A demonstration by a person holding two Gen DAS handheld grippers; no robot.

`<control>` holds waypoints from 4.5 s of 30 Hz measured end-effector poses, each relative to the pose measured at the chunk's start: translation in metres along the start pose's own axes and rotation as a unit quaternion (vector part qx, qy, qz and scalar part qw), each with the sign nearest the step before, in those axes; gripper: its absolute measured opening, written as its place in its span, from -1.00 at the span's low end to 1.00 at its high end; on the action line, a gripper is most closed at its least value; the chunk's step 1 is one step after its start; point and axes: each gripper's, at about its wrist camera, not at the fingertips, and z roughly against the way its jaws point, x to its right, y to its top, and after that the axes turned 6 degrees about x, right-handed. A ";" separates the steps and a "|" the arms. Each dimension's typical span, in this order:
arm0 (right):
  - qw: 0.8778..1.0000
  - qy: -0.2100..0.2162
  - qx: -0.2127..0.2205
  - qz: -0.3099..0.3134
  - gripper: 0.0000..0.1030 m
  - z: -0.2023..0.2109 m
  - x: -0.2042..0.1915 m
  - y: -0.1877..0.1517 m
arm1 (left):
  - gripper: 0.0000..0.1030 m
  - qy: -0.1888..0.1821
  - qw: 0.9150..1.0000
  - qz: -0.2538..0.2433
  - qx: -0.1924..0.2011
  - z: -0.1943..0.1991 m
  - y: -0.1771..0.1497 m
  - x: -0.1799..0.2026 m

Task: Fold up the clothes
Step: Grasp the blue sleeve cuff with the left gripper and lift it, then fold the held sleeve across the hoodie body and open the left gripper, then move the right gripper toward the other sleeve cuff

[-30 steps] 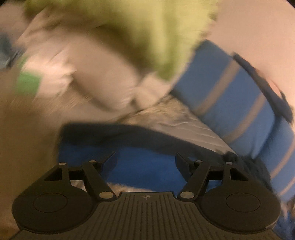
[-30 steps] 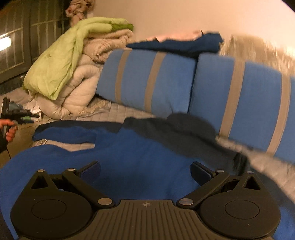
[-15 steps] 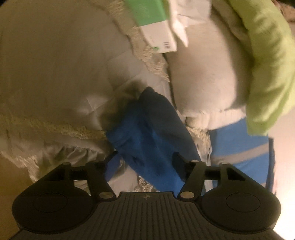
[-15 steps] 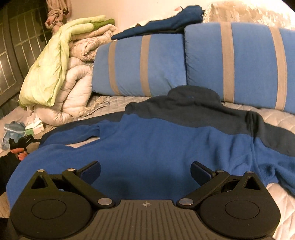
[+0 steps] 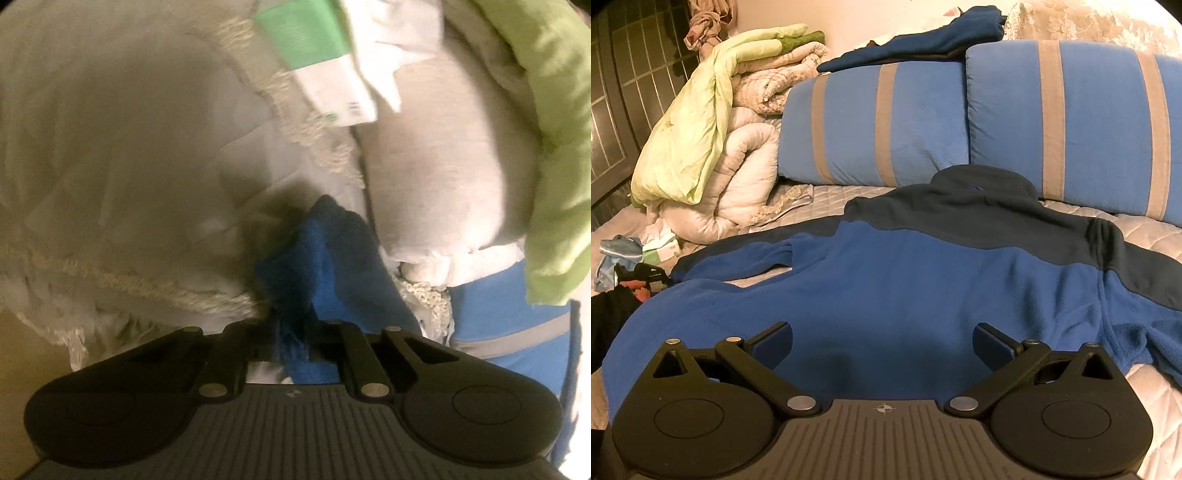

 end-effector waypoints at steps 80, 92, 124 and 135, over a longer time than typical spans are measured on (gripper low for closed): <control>0.999 0.010 -0.027 -0.018 1.00 -0.011 0.003 0.000 | 0.55 -0.421 0.570 -0.693 -0.132 0.126 -0.427 0.319; 0.999 0.008 -0.022 -0.023 1.00 -0.010 0.003 0.000 | 0.55 -0.360 0.623 -0.675 -0.163 0.098 -0.395 0.302; 0.991 0.026 -0.106 -0.082 0.99 -0.088 0.027 0.081 | 0.56 -0.319 0.699 -0.633 -0.093 0.125 -0.317 0.229; 0.960 0.040 -0.134 -0.242 0.71 -0.143 0.064 0.073 | 0.55 -0.268 0.712 -0.641 -0.099 0.085 -0.243 0.207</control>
